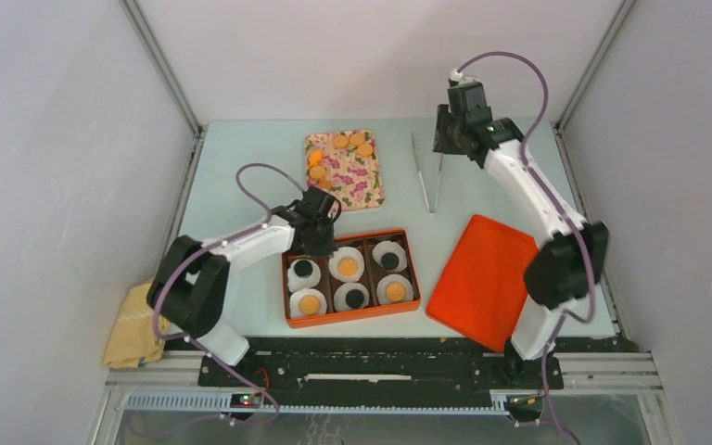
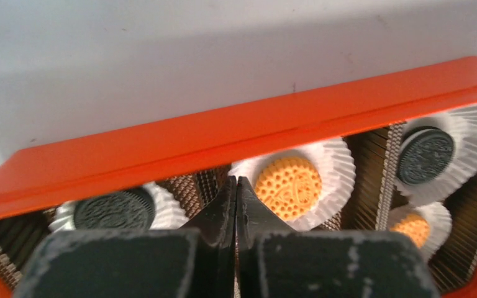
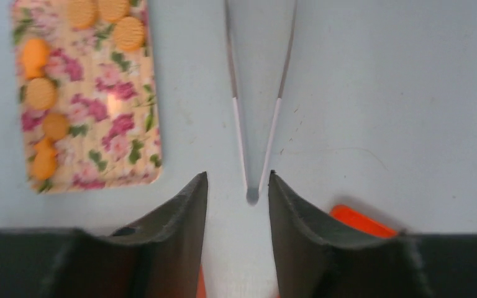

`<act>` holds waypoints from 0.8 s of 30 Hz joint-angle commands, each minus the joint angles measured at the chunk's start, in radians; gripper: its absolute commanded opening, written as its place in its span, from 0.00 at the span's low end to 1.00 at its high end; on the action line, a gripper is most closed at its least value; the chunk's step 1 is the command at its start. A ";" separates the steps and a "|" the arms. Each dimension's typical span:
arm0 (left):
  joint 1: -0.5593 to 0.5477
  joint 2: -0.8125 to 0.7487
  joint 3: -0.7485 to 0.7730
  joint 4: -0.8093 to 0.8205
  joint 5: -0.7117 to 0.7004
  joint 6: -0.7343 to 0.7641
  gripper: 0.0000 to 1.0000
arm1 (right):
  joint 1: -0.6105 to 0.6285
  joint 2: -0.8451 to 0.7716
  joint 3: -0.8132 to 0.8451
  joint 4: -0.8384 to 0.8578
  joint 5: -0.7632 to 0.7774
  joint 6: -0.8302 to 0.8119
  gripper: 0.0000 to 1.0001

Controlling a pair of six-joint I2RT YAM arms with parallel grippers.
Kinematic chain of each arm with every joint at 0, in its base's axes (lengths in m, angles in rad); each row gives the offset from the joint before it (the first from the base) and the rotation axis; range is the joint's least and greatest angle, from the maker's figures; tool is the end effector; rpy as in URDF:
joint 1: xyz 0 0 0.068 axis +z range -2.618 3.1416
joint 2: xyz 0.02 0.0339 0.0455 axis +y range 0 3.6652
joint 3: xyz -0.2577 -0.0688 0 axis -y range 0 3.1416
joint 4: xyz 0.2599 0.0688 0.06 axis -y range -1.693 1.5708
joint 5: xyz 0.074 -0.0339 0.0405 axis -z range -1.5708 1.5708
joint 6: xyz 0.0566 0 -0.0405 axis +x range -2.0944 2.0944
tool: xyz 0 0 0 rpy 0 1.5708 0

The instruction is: Pack the cookies

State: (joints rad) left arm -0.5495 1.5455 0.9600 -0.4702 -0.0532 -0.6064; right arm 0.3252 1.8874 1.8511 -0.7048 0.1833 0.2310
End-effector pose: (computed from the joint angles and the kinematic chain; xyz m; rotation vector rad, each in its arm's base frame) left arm 0.2809 -0.1685 0.1639 -0.0944 2.6617 -0.3239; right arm 0.4371 0.1365 0.3214 -0.0153 2.2978 0.0747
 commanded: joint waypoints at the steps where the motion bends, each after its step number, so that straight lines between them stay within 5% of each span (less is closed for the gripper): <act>1: -0.012 0.079 0.095 0.024 0.022 -0.015 0.00 | 0.067 -0.209 -0.193 0.040 0.051 0.018 0.39; 4: -0.012 0.113 0.104 0.060 0.039 -0.021 0.00 | 0.097 -0.327 -0.365 0.058 0.063 0.043 0.31; 13: -0.011 0.182 0.198 0.075 0.046 -0.004 0.00 | 0.227 -0.419 -0.713 -0.071 0.094 0.188 0.47; 24: 0.027 0.221 0.230 0.057 0.004 0.048 0.00 | 0.187 -0.254 -0.786 -0.040 0.048 0.281 0.47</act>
State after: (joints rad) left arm -0.5522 1.7618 1.1450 -0.4324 -0.0078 -0.5991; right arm 0.5285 1.5929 1.0657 -0.7650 0.2272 0.4568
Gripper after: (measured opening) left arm 0.005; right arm 0.470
